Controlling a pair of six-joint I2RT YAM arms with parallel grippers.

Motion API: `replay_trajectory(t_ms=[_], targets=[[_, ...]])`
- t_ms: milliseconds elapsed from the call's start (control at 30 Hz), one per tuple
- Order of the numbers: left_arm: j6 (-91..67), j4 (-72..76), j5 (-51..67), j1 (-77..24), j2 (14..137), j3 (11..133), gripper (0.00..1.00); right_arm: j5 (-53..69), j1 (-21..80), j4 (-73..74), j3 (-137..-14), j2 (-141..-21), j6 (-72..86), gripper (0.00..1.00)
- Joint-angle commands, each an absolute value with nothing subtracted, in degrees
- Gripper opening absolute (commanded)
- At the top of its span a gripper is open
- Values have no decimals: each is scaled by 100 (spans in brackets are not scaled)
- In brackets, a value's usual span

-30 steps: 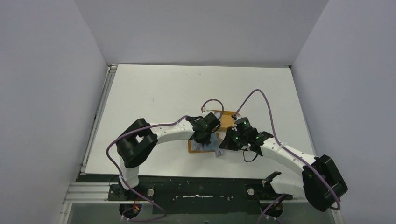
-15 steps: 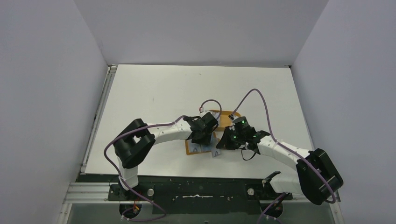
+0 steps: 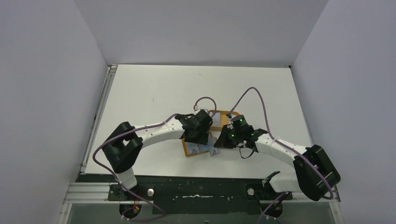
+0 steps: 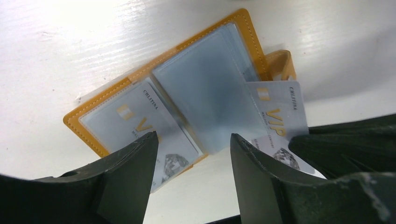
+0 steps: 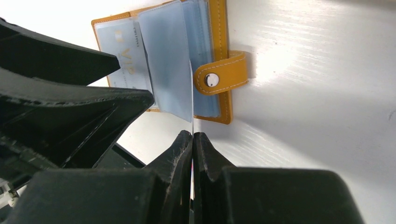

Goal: Put the credit cards into the card holder
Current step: Turn over the card slot in the card holder.

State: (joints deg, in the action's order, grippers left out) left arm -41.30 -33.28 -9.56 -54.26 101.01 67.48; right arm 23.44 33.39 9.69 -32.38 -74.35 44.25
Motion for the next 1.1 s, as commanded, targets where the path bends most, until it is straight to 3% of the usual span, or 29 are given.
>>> replay_trajectory(t_ms=[0, 467, 767, 1067], targets=[[-4164, -3401, -906, -5398, 9533, 6693, 56, 2386, 3421, 699, -3512, -7436, 4452, 0], [-5069, -2296, -716, -4772, 7938, 4612, 64, 2552, 3762, 314, -3788, -7767, 4465, 0], [-5473, -1109, -267, -4335, 7310, 3556, 80, 2529, 4065, 228, -4069, -8114, 4429, 0], [-5765, 247, 509, -3846, 7235, 2875, 82, 2488, 4236, 262, -4236, -8224, 4360, 0]])
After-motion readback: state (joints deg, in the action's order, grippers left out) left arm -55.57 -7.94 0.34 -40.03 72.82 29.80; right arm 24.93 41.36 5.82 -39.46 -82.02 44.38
